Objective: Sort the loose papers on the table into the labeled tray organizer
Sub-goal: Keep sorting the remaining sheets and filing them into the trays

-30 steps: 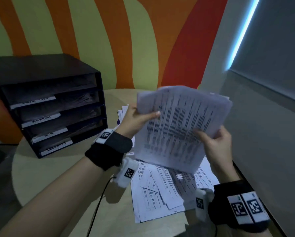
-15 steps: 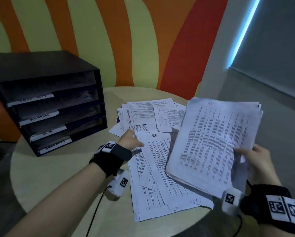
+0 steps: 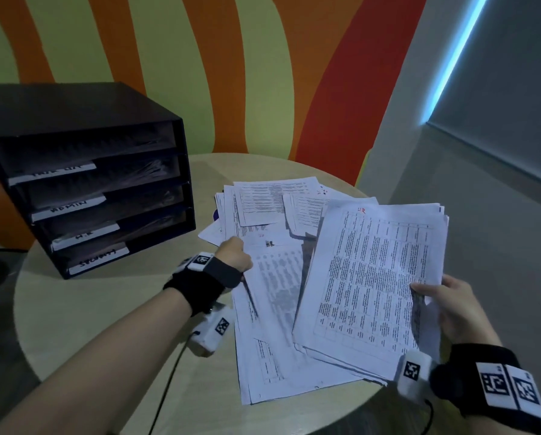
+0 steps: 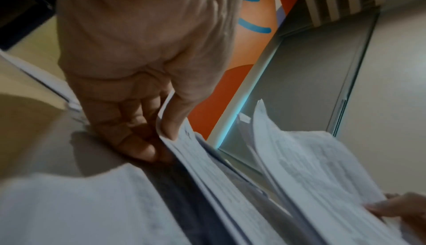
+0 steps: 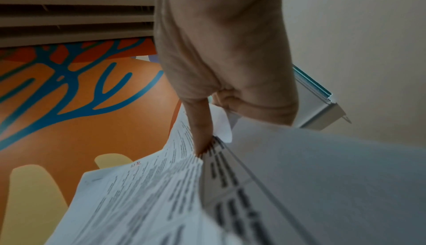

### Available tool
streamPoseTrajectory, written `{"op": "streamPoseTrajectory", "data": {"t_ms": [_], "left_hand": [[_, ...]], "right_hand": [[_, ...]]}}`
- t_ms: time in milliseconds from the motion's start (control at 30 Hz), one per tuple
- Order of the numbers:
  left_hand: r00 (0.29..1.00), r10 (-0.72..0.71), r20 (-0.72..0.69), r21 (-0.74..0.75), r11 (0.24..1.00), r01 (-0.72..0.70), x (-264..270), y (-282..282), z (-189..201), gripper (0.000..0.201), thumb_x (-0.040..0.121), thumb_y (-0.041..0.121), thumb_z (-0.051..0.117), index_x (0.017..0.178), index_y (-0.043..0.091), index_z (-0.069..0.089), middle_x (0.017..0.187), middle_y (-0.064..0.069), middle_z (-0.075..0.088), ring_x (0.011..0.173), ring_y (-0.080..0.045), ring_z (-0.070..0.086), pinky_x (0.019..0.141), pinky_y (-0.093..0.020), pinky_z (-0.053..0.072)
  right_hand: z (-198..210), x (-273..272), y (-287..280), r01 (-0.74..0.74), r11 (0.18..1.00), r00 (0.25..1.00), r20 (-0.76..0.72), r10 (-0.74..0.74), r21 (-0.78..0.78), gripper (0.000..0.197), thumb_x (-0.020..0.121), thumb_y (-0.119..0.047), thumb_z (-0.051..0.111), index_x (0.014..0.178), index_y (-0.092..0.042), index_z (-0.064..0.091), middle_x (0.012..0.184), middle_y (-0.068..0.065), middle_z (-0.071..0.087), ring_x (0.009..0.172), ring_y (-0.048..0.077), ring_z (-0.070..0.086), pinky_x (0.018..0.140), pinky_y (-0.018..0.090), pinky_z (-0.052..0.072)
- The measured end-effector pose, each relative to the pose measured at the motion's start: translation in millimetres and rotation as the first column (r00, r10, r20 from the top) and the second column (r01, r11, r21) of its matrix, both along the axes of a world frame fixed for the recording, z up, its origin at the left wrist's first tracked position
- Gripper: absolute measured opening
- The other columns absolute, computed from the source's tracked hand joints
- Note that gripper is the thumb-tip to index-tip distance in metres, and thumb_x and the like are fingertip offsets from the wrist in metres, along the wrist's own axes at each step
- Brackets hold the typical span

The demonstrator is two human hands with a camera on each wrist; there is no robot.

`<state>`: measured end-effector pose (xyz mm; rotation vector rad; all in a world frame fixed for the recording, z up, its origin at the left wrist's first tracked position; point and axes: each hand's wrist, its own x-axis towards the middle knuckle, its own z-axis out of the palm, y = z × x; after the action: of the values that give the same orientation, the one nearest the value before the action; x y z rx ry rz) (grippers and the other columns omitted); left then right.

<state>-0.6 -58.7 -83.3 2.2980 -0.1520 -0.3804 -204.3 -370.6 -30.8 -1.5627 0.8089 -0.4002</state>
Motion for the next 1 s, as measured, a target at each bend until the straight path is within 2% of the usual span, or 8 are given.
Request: {"op": "streamPoseTrajectory", "data": {"t_ms": [67, 167, 300, 433, 600, 800, 900, 1000], "left_hand": [[1.000, -0.010, 0.008, 0.142, 0.990, 0.008, 8.8, 26.2, 3.9, 0.032, 0.082, -0.001, 0.060, 0.065, 0.010, 0.036, 0.064, -0.007, 0.040, 0.056, -0.020, 0.039, 0.054, -0.027, 0.028], [0.999, 0.024, 0.041, 0.248, 0.968, -0.034, 16.8, 60.7, 17.4, 0.021, 0.072, 0.009, 0.073, 0.081, 0.005, 0.054, 0.086, -0.015, 0.067, 0.076, -0.028, 0.065, 0.059, -0.029, 0.045], [0.976, -0.018, 0.216, 0.344, 0.937, -0.059, 22.4, 74.2, 21.1, 0.087, 0.059, 0.020, 0.087, 0.130, 0.008, 0.038, 0.126, -0.013, 0.047, 0.116, -0.033, 0.046, 0.088, -0.042, 0.048], [0.961, -0.212, 0.178, 0.407, 0.905, 0.124, 20.5, 67.1, 21.7, 0.093, 0.065, 0.031, 0.086, 0.141, 0.015, 0.037, 0.140, -0.004, 0.044, 0.129, -0.027, 0.034, 0.103, -0.045, 0.038], [0.956, -0.257, 0.139, 0.542, 0.828, 0.144, 18.3, 61.4, 14.9, 0.077, 0.064, 0.043, 0.084, 0.128, 0.016, 0.052, 0.126, -0.006, 0.051, 0.122, -0.027, 0.044, 0.099, -0.042, 0.042], [0.953, -0.253, 0.165, 0.566, 0.816, 0.119, 11.8, 57.2, 16.7, 0.040, 0.071, 0.032, 0.080, 0.098, 0.013, 0.058, 0.112, -0.007, 0.047, 0.112, -0.027, 0.045, 0.088, -0.040, 0.048], [0.944, -0.171, 0.283, 0.324, 0.943, 0.074, 7.8, 54.5, 24.9, 0.006, 0.081, 0.011, 0.066, 0.081, 0.008, 0.061, 0.096, -0.011, 0.064, 0.085, -0.026, 0.060, 0.067, -0.030, 0.047], [0.907, 0.120, 0.404, -0.142, 0.988, -0.067, 11.2, 50.7, 42.3, 0.011, 0.088, 0.002, 0.056, 0.097, 0.007, 0.061, 0.099, -0.013, 0.066, 0.087, -0.028, 0.062, 0.074, -0.033, 0.048]], "right_hand": [[0.6, -1.4, -2.4, 0.009, 1.000, 1.000, 0.004, -0.009, 0.003, 0.025, 0.085, 0.011, 0.059, 0.106, -0.001, 0.063, 0.087, 0.015, 0.066, 0.075, 0.030, 0.062, 0.071, 0.038, 0.050], [3.0, -2.0, -1.4, 0.015, 1.000, 1.000, 0.014, -0.015, 0.004, 0.026, 0.086, 0.011, 0.058, 0.108, -0.002, 0.062, 0.086, 0.012, 0.065, 0.074, 0.029, 0.061, 0.070, 0.037, 0.049], [2.8, 1.9, 3.5, 0.001, 1.000, 1.000, 0.007, -0.001, 0.008, 0.026, 0.087, 0.012, 0.058, 0.108, -0.003, 0.061, 0.085, 0.011, 0.064, 0.071, 0.027, 0.060, 0.067, 0.035, 0.048], [-1.2, 4.5, 5.6, -0.011, 1.000, 1.000, -0.015, 0.011, -0.003, 0.027, 0.086, 0.011, 0.059, 0.110, -0.001, 0.062, 0.088, 0.013, 0.065, 0.073, 0.027, 0.062, 0.064, 0.033, 0.048], [-6.2, 7.3, 5.6, -0.020, 1.000, 0.999, -0.031, 0.020, -0.004, 0.028, 0.086, 0.011, 0.059, 0.112, 0.001, 0.063, 0.095, 0.017, 0.066, 0.078, 0.030, 0.063, 0.077, 0.042, 0.051], [-12.8, 9.7, 5.9, -0.034, 0.999, 0.999, -0.038, 0.033, -0.019, 0.029, 0.085, 0.011, 0.059, 0.112, 0.000, 0.064, 0.092, 0.015, 0.068, 0.083, 0.034, 0.065, 0.088, 0.051, 0.051], [-14.2, 12.0, 8.0, -0.045, 0.999, 0.998, -0.045, 0.044, -0.016, 0.028, 0.085, 0.011, 0.059, 0.110, 0.001, 0.064, 0.093, 0.017, 0.068, 0.085, 0.035, 0.065, 0.087, 0.050, 0.052], [-15.6, 13.6, 10.0, -0.060, 0.998, 0.997, -0.048, 0.060, -0.017, 0.025, 0.086, 0.012, 0.058, 0.108, 0.001, 0.064, 0.094, 0.017, 0.068, 0.089, 0.036, 0.065, 0.090, 0.050, 0.051]]}}
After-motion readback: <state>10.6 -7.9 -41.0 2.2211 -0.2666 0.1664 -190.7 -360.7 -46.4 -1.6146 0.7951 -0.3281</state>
